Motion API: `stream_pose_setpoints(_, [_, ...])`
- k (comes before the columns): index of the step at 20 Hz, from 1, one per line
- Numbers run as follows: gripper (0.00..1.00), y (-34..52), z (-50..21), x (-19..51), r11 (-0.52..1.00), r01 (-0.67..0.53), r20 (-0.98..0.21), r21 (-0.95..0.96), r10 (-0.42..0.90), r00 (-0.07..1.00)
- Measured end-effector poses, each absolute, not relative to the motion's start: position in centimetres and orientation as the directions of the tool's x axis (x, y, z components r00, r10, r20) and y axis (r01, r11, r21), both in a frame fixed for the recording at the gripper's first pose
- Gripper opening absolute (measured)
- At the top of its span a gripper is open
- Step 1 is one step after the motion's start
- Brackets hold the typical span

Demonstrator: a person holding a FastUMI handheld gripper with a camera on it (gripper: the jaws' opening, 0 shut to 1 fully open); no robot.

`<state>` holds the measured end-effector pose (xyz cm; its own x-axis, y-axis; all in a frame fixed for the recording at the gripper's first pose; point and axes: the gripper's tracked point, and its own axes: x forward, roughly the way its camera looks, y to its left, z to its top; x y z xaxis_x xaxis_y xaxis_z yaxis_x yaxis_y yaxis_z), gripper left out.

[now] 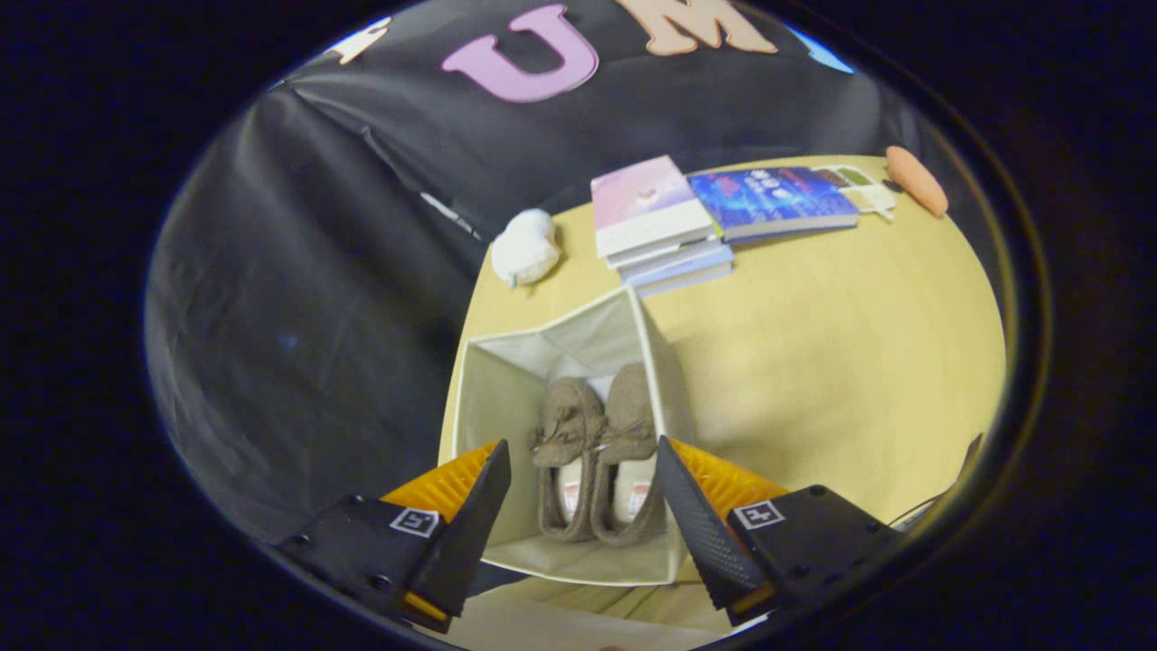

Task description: Open the storage box then place both shoes into the box .Put the left shoe in first, then the right shoe, with the right side of both shoes facing outward in a uniform manner.

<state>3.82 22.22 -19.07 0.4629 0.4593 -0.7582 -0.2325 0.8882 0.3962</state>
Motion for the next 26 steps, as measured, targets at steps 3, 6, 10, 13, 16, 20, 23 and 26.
stream_pose_setpoints(3, [1.0, 16.9, -16.7, 6.0, 0.916, -0.183, -0.688, 0.356, 0.389, 0.613])
stream_pose_setpoints(6, [1.0, 11.8, -13.3, 7.8, 0.937, -0.132, -0.579, 0.324, 0.307, 0.755])
stream_pose_setpoints(10, [1.0, 6.1, -7.5, 9.8, 0.954, -0.136, -0.391, 0.269, 0.237, 0.889])
stream_pose_setpoints(13, [1.0, 2.9, -3.4, 10.8, 0.966, -0.161, -0.26, 0.202, 0.211, 0.942])
stream_pose_setpoints(16, [1.0, 0.7, 0.5, 11.4, 0.979, -0.181, -0.135, 0.093, 0.193, 0.972])
stream_pose_setpoints(20, [1.0, -1.1, 4.0, 11.8, 0.982, -0.184, -0.017, 0.038, 0.184, 0.983])
stream_pose_setpoints(23, [1.0, -2.6, 3.8, 12.8, 0.983, -0.179, -0.001, 0.028, 0.179, 0.984])
stream_pose_setpoints(26, [1.0, -4.1, 3.5, 13.6, 0.983, -0.18, -0.006, 0.035, 0.18, 0.984])
